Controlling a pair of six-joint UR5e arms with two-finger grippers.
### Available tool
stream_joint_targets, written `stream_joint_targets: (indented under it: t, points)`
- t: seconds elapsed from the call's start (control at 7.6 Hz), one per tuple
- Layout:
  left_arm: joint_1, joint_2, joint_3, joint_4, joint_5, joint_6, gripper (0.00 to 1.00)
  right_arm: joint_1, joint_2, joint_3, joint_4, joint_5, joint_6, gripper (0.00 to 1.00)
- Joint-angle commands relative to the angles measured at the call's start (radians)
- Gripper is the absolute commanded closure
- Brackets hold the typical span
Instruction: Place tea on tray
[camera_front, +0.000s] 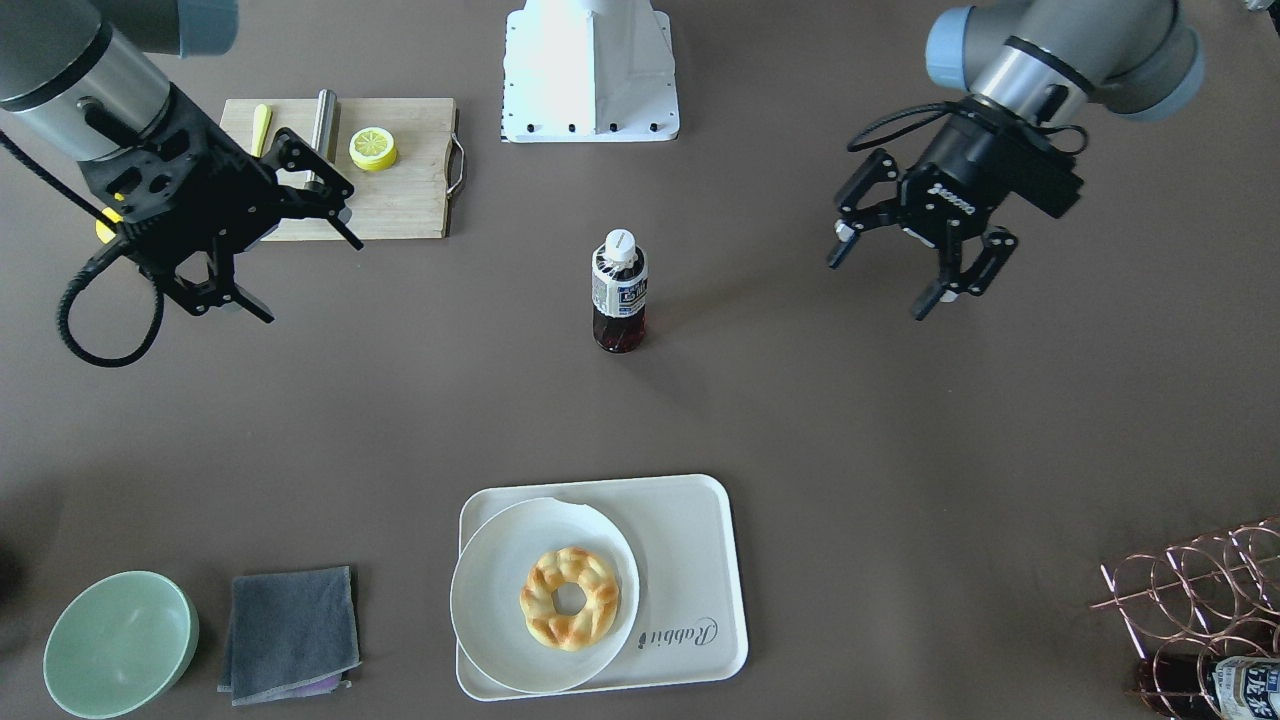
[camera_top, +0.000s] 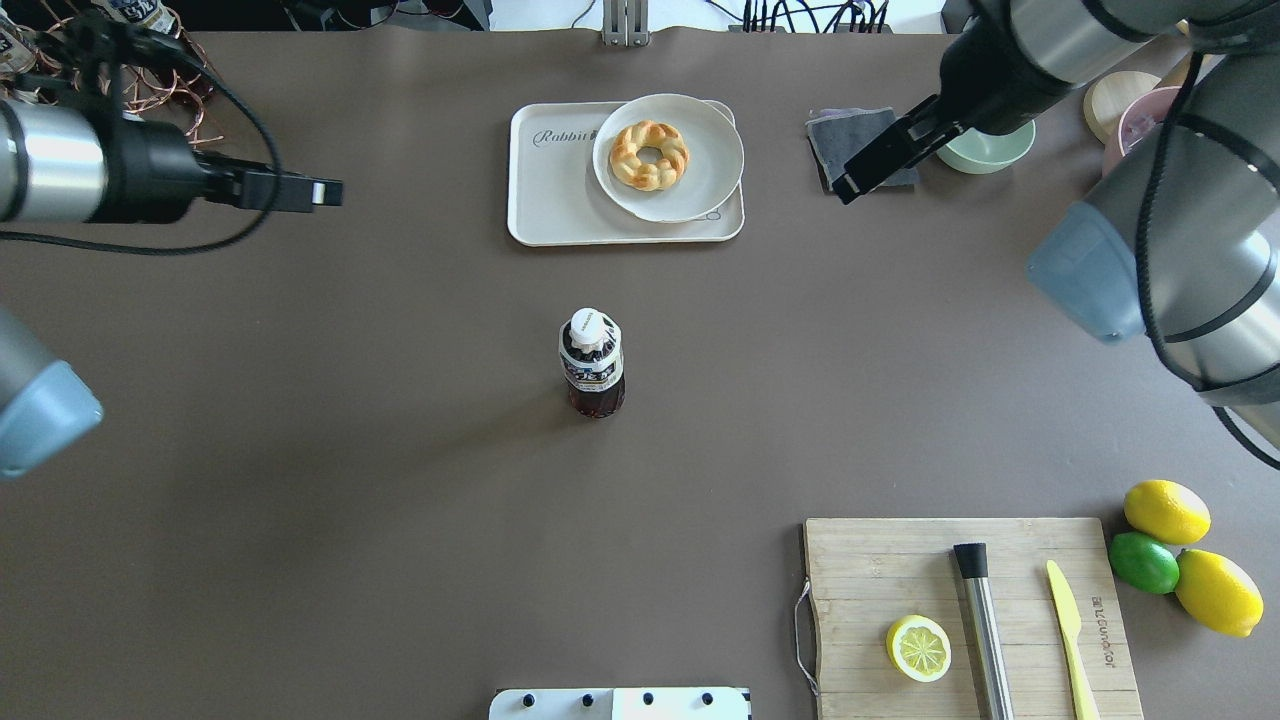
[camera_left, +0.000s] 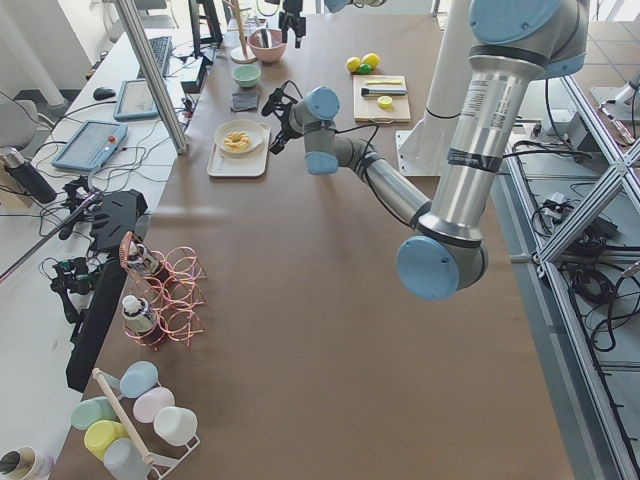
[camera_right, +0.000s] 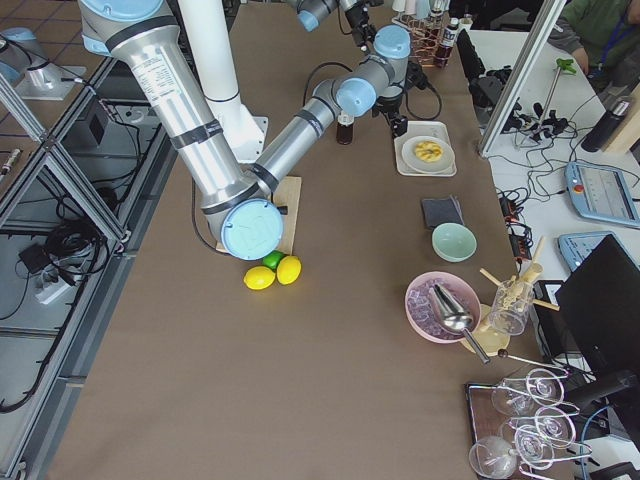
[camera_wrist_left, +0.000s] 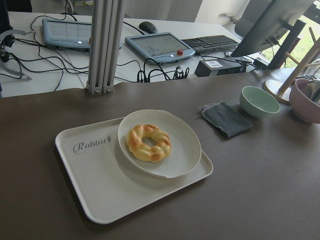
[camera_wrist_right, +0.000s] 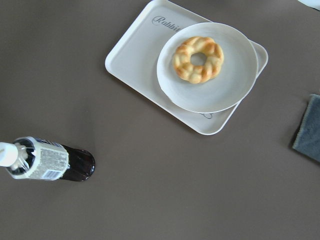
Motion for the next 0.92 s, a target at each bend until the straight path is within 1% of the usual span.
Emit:
stream_joint_targets:
  t: [0.0, 0.13, 0.26, 0.39, 0.53, 0.66, 0.79]
  points:
    - [-0.409, 0.215, 0.048, 0.036, -0.471, 0.182, 0.01, -0.222, 0.034, 0.016, 0.197, -0.23, 0.186, 0.01]
    - [-0.512, 0.3, 0.103, 0.066, -0.519, 0.343, 0.0, -0.317, 0.041, 0.025, 0.226, -0.361, 0.216, 0.01]
    - [-0.598, 0.326, 0.172, 0.158, -0.533, 0.535, 0.0, -0.41, 0.066, 0.035, 0.227, -0.513, 0.233, 0.01]
    - [-0.658, 0.331, 0.223, 0.303, -0.52, 0.734, 0.0, -0.469, 0.093, 0.034, 0.224, -0.595, 0.236, 0.01]
    - [-0.715, 0.343, 0.271, 0.391, -0.457, 0.92, 0.0, -0.513, 0.107, 0.034, 0.221, -0.666, 0.266, 0.01]
    - [-0.753, 0.348, 0.301, 0.413, -0.432, 0.988, 0.01, -0.569, 0.119, 0.034, 0.219, -0.739, 0.276, 0.01]
    - [-0.763, 0.35, 0.308, 0.412, -0.431, 0.992, 0.01, -0.609, 0.12, 0.029, 0.219, -0.801, 0.286, 0.01]
